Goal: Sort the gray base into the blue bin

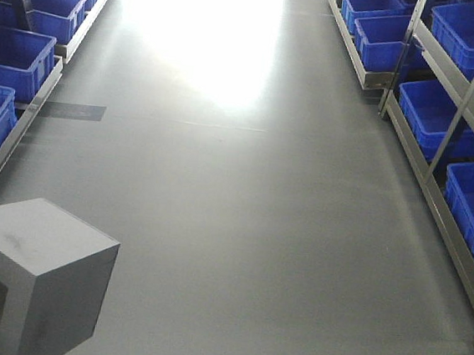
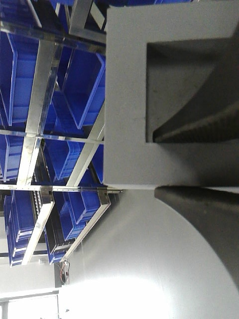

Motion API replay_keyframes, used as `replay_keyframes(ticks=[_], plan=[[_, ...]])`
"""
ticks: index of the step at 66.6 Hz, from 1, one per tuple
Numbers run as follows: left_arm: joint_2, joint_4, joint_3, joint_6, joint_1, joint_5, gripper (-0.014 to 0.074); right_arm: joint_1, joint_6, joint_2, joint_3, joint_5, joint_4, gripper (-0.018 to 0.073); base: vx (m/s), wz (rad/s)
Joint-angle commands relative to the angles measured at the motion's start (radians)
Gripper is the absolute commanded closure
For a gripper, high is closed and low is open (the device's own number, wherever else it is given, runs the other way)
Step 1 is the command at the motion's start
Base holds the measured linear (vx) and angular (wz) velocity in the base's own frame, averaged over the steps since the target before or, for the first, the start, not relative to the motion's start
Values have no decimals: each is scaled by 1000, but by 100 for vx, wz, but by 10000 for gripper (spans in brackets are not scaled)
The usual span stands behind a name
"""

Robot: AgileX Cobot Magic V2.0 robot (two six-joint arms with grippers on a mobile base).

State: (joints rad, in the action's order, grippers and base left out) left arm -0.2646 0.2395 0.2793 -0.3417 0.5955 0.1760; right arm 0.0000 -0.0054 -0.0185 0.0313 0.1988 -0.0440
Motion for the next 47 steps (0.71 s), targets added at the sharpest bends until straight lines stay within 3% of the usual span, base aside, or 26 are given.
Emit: replay_keyframes(ticks=[1,47], plan=[[-7,-6,31,-5,6,-104,603,-5,-7,-8,6,-71,-8,564,47,1],[-7,-6,31,-5,6,-104,603,-5,-7,-8,6,-72,-8,564,47,4]])
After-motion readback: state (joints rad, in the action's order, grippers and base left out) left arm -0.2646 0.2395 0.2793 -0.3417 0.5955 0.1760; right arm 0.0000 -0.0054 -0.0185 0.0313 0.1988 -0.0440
